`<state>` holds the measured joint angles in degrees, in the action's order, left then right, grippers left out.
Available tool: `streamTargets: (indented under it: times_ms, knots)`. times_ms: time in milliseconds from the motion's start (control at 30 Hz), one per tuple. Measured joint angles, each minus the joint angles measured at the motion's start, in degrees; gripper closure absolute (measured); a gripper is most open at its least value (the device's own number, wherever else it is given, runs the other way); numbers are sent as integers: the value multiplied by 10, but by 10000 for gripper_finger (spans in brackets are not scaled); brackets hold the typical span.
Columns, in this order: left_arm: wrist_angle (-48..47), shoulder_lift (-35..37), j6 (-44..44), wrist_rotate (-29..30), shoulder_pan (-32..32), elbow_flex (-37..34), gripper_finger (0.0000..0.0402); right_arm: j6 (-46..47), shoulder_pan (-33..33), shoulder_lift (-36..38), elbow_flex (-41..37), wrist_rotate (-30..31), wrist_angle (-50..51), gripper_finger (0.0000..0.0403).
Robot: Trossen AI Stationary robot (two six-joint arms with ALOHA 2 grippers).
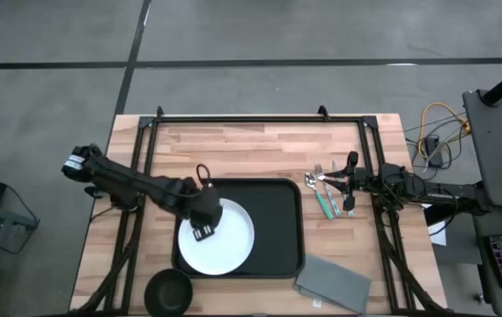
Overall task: Set up tray
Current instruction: Put the black bowl on top of the white plate on the black tray
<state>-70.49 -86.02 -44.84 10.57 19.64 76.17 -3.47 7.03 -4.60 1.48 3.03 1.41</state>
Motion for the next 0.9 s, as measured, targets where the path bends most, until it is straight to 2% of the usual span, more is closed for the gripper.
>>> streamTargets:
  times_ms: [467, 900]
  knots:
    - [62, -2, -147, 0, 158, -12, 276, 0, 0, 0, 0, 0, 0, 335]
    - [102, -2, -167, 4, 197, -12, 276, 0, 0, 0, 0, 0, 0, 335]
